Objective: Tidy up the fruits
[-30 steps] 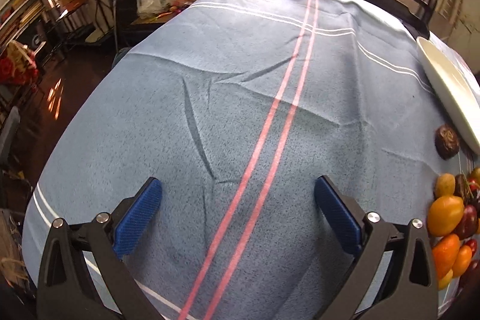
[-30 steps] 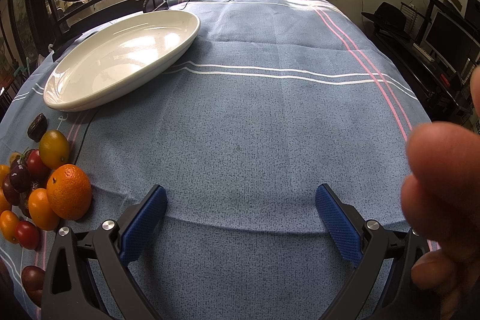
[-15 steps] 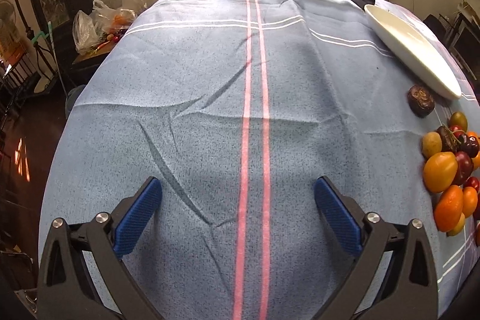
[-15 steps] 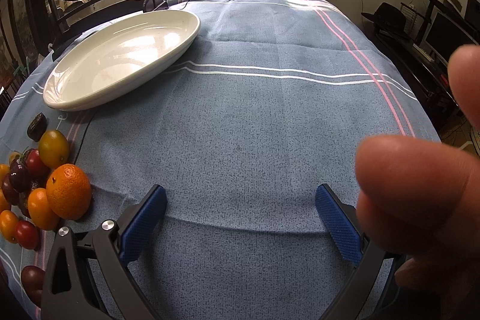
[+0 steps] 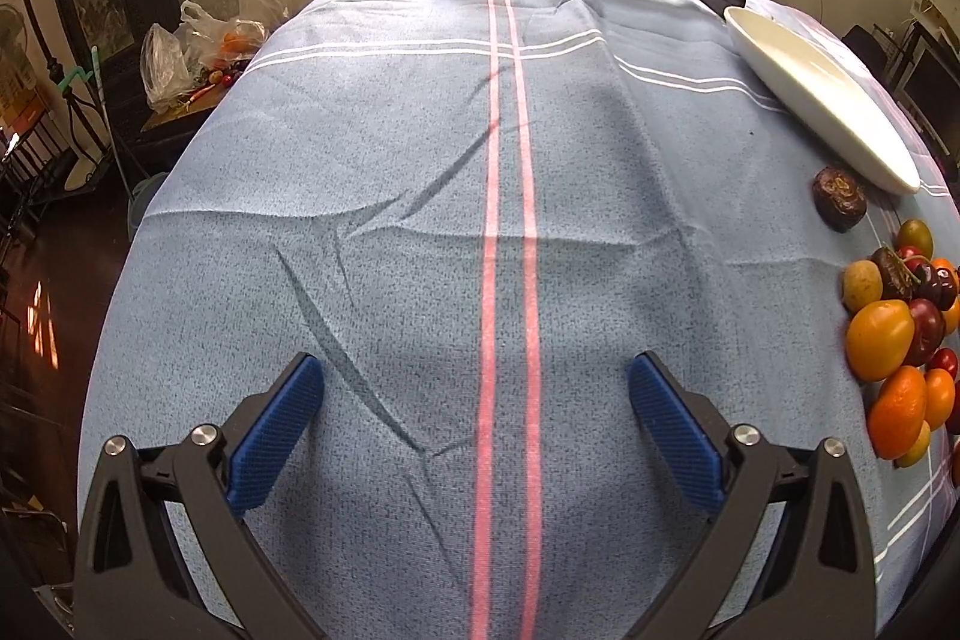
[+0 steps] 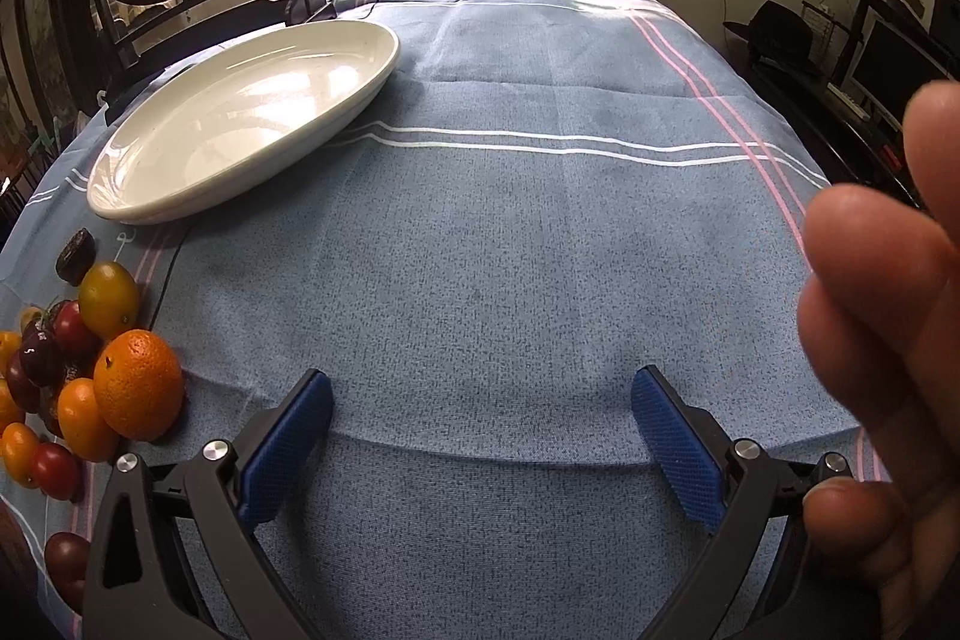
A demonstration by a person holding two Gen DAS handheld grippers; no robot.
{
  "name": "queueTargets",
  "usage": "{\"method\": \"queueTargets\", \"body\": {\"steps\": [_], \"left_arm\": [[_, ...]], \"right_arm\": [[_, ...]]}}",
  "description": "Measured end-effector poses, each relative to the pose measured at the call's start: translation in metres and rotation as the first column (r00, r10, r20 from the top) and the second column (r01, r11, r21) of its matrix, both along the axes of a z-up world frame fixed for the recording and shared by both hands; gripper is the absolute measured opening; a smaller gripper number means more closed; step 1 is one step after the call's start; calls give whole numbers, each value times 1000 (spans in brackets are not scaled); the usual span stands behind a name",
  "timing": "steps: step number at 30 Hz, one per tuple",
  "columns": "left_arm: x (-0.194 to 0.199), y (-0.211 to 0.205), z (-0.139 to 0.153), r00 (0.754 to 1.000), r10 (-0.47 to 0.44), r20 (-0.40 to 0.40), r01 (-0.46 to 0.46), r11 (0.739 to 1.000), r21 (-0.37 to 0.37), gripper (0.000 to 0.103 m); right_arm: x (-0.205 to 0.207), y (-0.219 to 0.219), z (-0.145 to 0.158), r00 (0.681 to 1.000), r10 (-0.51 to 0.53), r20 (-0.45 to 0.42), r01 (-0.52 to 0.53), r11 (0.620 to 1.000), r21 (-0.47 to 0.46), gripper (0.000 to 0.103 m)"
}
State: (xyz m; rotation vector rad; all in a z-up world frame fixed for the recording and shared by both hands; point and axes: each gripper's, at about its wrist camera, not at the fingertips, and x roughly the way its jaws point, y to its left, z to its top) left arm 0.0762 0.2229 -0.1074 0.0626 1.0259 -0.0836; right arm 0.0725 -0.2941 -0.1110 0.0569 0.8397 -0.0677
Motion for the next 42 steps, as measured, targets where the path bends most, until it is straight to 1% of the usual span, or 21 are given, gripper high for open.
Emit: {"method": "queueTargets", "body": {"steps": [6, 9, 10, 12, 42], "left_arm": [[8, 0, 1, 1000, -10, 4, 10, 1000, -3, 99], [14, -2, -1, 998, 13, 57, -13, 1000, -9, 99], [15, -3, -2, 998, 10, 63, -10, 1000, -5, 99], [15, -2, -2, 998, 4, 65, -4, 1000, -12, 99], [15, -2, -1, 998, 2, 65, -2, 1000, -9, 99]], "right_arm": [[0, 1, 0, 1000, -6, 2, 6, 1000, -19, 100], [0, -1, 0, 1000, -4, 0, 4, 1000, -4, 100], [0, -1, 0, 1000, -5, 0, 5, 1000, -4, 100], [0, 0, 0, 1000, -10, 0, 10, 1000, -15, 100], [-1, 4, 0, 1000, -12, 2, 12, 1000, -10, 100]]}}
